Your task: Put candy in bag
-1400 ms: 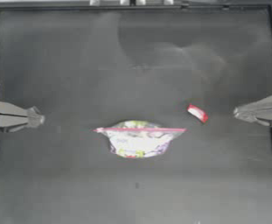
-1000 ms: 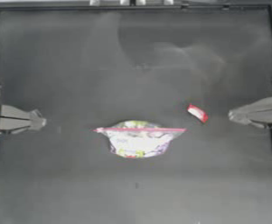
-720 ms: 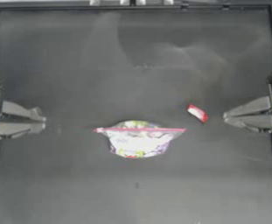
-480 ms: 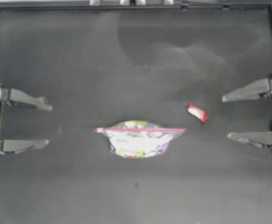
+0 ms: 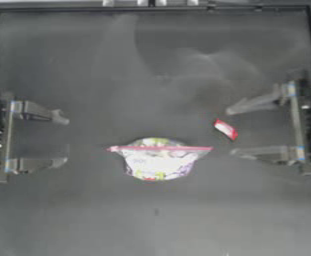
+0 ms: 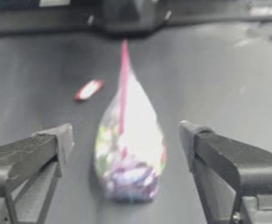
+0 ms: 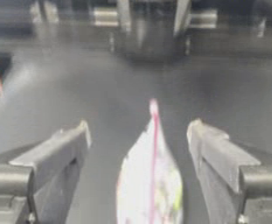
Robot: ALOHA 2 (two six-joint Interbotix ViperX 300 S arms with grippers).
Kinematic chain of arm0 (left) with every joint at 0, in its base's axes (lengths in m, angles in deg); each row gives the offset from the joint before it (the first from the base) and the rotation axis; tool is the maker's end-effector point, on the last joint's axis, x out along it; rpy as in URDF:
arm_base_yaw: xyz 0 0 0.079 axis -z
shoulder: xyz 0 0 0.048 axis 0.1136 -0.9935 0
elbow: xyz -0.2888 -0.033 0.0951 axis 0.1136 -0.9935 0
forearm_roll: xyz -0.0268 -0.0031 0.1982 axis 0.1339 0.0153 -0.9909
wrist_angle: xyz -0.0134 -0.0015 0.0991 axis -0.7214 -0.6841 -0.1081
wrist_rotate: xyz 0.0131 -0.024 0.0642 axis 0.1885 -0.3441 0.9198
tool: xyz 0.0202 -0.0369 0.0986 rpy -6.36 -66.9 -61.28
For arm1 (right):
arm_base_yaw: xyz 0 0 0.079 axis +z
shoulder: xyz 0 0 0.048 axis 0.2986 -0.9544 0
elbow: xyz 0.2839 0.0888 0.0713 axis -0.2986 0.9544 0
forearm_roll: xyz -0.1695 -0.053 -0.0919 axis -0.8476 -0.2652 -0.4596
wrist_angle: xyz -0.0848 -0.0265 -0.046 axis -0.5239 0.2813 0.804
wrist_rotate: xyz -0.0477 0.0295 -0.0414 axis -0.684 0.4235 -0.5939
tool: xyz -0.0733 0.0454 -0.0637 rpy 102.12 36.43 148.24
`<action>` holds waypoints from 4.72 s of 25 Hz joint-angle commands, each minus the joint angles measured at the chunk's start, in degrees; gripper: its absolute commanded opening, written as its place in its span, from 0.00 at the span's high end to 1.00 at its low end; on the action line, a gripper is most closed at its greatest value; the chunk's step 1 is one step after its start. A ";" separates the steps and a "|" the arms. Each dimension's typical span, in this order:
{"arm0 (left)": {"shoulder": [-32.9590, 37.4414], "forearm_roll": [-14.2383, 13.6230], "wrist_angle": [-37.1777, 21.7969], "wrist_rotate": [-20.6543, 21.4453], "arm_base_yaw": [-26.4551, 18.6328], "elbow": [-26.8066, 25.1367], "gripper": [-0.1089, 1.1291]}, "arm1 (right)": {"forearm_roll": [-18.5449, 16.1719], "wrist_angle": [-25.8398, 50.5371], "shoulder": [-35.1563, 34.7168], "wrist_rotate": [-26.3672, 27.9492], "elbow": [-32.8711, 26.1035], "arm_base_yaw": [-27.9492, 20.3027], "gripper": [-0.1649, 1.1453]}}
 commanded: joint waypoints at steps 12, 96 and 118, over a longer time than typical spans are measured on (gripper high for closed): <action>-4.31 0.09 -2.11 0.00 -2.64 0.70 0.09 | -2.64 20.83 -19.86 0.00 -23.99 -0.44 0.14; -11.16 0.35 -0.53 -0.26 -4.22 -1.23 0.09 | -5.10 52.47 -61.61 -2.90 -67.76 3.16 0.24; -11.07 0.35 -0.53 -0.26 -4.22 -1.41 0.10 | -5.80 54.67 -62.84 -3.78 -69.17 3.25 0.38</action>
